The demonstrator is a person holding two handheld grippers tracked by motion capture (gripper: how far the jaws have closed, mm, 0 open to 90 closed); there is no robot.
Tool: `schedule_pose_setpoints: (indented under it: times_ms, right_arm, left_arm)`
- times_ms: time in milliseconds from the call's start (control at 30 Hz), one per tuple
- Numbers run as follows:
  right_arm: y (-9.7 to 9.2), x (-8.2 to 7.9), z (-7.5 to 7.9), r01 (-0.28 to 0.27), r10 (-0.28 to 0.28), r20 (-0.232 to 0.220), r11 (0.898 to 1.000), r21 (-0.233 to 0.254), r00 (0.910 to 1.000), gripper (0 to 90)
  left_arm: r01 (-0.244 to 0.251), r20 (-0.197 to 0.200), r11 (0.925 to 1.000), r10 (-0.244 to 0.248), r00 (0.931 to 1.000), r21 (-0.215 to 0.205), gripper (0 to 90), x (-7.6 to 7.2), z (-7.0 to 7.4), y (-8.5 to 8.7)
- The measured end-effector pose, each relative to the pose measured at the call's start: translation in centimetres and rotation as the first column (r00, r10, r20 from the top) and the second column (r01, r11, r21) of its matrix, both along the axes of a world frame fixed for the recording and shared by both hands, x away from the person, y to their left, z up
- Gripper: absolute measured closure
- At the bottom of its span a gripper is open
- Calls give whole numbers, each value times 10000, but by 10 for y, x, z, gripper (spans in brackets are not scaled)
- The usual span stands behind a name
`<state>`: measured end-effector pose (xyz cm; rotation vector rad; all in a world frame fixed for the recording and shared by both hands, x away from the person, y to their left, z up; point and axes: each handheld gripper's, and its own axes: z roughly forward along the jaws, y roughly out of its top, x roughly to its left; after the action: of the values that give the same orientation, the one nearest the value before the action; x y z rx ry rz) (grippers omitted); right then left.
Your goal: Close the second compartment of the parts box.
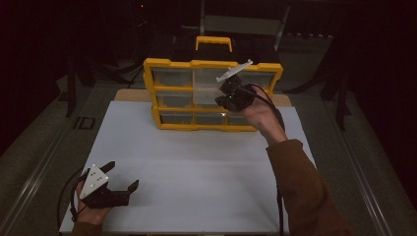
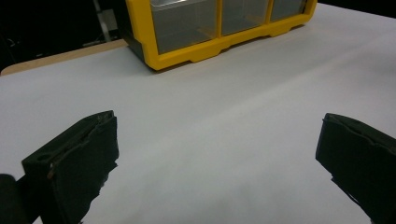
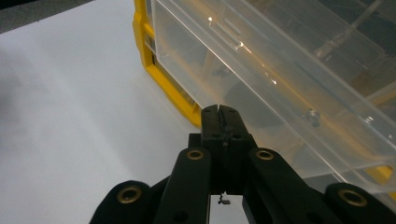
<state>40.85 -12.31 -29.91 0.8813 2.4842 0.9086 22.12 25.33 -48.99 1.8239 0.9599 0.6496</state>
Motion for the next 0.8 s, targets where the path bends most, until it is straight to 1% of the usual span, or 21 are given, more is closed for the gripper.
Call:
schedule_pose_setpoints:
  times_ms: [133, 433, 800]
  right_arm:
    - [3, 3, 0, 14, -14, 27, 10000, -21, 10000, 900]
    - [5, 10, -1, 267, -267, -29, 9993, 259, 9996, 900]
    - [6, 18, -3, 403, -397, -136, 9978, 519, 9991, 900]
  left_arm:
    - [-10, 7, 10000, 10, 10000, 7, 0, 0, 0, 0]
    - [-11, 4, 10000, 11, 10000, 23, 0, 0, 0, 0]
    - [-13, -6, 10000, 13, 10000, 27, 0, 0, 0, 0]
